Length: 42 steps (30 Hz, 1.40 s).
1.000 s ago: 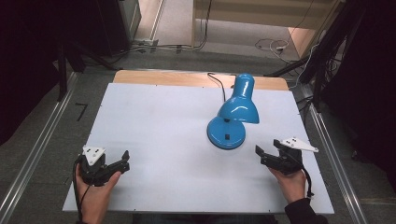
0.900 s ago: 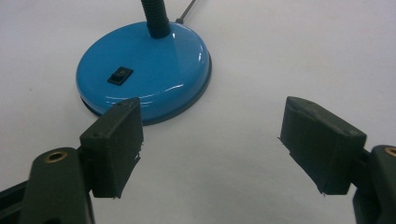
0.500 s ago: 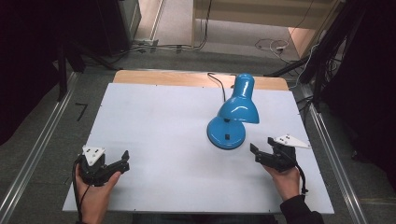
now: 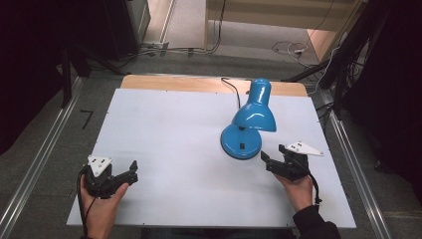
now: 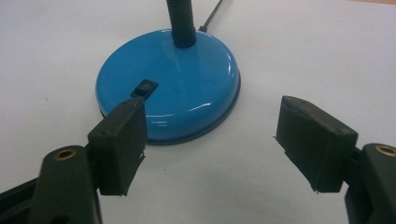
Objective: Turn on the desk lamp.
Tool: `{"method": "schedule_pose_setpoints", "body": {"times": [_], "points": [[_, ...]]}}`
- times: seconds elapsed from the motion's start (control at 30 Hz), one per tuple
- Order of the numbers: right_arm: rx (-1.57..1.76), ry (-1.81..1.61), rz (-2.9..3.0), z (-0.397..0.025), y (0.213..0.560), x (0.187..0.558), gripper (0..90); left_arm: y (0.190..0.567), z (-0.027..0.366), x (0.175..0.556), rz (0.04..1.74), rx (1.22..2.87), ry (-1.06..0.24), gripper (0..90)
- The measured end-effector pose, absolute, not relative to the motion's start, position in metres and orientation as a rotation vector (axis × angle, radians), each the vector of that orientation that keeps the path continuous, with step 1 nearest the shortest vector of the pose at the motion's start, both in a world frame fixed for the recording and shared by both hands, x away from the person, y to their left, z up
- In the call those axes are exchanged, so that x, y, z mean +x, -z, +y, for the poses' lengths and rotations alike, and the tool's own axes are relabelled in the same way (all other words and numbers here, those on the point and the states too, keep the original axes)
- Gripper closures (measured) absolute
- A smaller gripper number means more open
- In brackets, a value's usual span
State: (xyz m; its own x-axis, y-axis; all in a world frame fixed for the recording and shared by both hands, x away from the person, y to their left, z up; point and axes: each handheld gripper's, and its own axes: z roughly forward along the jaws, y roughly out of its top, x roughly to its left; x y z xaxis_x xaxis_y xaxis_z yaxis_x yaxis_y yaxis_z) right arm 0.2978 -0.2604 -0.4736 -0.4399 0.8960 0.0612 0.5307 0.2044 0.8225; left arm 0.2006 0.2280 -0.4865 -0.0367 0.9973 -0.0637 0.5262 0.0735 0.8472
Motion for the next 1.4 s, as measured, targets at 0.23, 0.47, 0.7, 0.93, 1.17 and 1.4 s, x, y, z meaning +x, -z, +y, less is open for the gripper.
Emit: {"method": "schedule_pose_setpoints", "body": {"times": [0.23,0.47,0.7,0.93,1.17,1.4], "points": [[1.312,-1.132,2.052,-0.253,0.475,0.301,27.5,0.486,0.228,0.201,1.652,1.537,-0.851,5.8],[1.295,-1.136,2.058,-0.245,0.477,0.304,30.3,0.486,0.228,0.201,1.651,1.538,-0.852,5.8],[1.280,-1.144,2.053,-0.237,0.479,0.306,41.4,0.486,0.228,0.201,1.650,1.539,-0.853,5.8],[1.269,-1.175,2.056,-0.227,0.482,0.312,57.2,0.487,0.229,0.201,1.654,1.541,-0.852,5.8],[1.269,-1.186,2.077,-0.218,0.484,0.318,71.8,0.487,0.229,0.201,1.655,1.542,-0.852,5.8],[1.278,-1.187,2.090,-0.210,0.487,0.324,82.6,0.487,0.229,0.201,1.655,1.541,-0.849,5.9]]}}
